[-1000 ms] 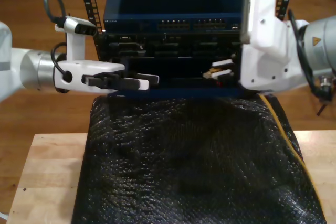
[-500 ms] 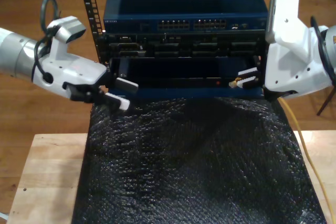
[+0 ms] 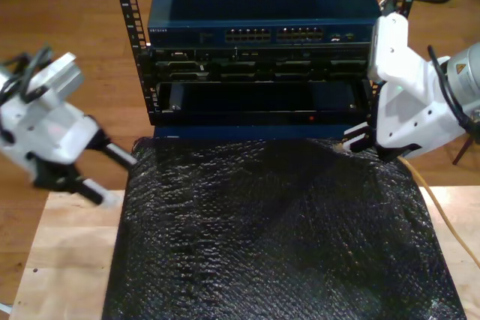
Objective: Grab the cable and plug it in
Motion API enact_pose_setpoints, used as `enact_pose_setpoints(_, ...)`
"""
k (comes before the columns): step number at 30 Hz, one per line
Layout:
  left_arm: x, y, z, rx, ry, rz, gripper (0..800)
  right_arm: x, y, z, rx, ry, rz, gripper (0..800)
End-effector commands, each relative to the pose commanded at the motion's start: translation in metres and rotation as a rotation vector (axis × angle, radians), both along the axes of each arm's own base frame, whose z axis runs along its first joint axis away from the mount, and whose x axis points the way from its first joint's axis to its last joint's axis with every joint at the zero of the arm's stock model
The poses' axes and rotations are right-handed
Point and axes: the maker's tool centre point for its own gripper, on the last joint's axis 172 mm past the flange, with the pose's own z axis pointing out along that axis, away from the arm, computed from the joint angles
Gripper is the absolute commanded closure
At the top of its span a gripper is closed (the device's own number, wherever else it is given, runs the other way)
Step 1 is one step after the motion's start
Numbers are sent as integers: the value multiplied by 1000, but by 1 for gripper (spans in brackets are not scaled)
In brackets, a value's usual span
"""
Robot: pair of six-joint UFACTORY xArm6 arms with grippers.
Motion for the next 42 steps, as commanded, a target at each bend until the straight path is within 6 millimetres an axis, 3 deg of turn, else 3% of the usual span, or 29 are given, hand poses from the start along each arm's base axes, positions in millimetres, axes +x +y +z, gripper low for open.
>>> enact_pose_setpoints(7,-37,70,-15,97,-46,-50,2,1,0,-10,-2,24,0,800)
enact_pose_setpoints(16,-107,121,-46,76,-55,-97,2,1,0,-22,-3,54,-1,800)
enact_pose_setpoints(25,-169,138,-64,36,-63,-117,2,-1,0,-31,-5,72,-1,800)
enact_pose_setpoints(33,-213,140,-72,2,-92,-139,2,-3,-4,-32,-22,71,4,800)
enact_pose_setpoints(42,-257,127,-92,-59,-121,-145,1,-8,-5,-38,-26,83,6,800)
